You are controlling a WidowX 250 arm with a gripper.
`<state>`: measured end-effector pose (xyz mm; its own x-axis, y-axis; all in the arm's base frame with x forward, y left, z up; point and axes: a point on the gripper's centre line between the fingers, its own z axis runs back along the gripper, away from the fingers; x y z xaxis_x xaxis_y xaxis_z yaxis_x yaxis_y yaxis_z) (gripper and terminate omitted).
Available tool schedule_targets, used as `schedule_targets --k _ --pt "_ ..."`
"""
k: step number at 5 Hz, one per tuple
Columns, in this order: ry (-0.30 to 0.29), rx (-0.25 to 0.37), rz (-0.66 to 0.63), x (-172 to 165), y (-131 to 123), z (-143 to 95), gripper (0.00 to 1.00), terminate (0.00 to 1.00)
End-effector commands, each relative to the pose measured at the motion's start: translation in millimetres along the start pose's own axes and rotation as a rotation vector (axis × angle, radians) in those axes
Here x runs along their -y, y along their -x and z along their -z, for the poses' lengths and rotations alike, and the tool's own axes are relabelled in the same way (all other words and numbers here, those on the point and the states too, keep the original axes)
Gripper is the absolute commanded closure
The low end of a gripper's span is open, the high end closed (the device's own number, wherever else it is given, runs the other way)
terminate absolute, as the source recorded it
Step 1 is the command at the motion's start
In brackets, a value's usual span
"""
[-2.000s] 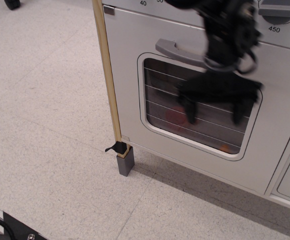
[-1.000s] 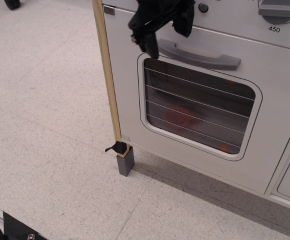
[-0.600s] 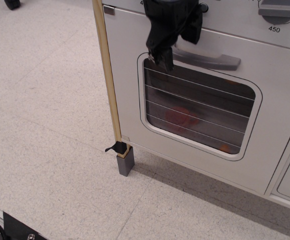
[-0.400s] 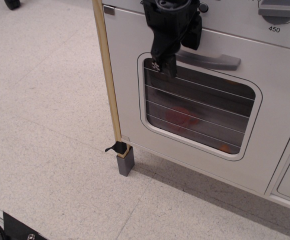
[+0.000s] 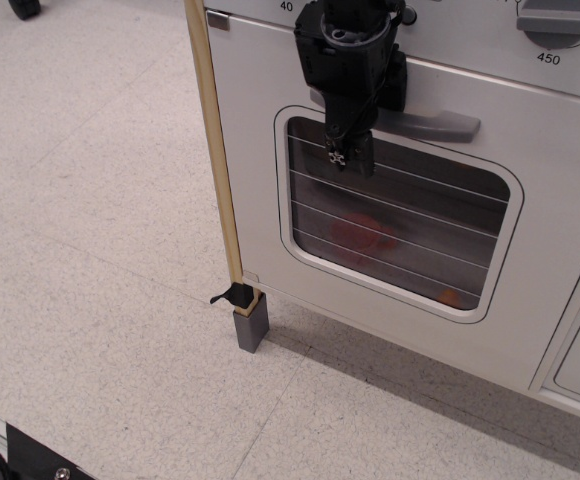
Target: Open oven
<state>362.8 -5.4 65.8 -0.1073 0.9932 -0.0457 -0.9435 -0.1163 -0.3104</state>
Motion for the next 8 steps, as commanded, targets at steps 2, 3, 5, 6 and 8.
schedule_targets --k 2,3,5,6,8 --pt "0.013 -0.044 0.017 -23.8 -21.5 -10.1 0.00 0.00" --pt "0.022 -0.059 0.047 -33.5 -37.3 -11.6 0.00 0.00" --pt "0.040 -0.071 0.142 -39.8 -58.4 -17.6 0.00 0.00" --pt "0.065 -0.116 0.229 -31.1 -51.1 -28.8 0.00 0.00" --pt "0.156 -0.263 0.311 -4.8 -13.3 -70.9 0.00 0.00"
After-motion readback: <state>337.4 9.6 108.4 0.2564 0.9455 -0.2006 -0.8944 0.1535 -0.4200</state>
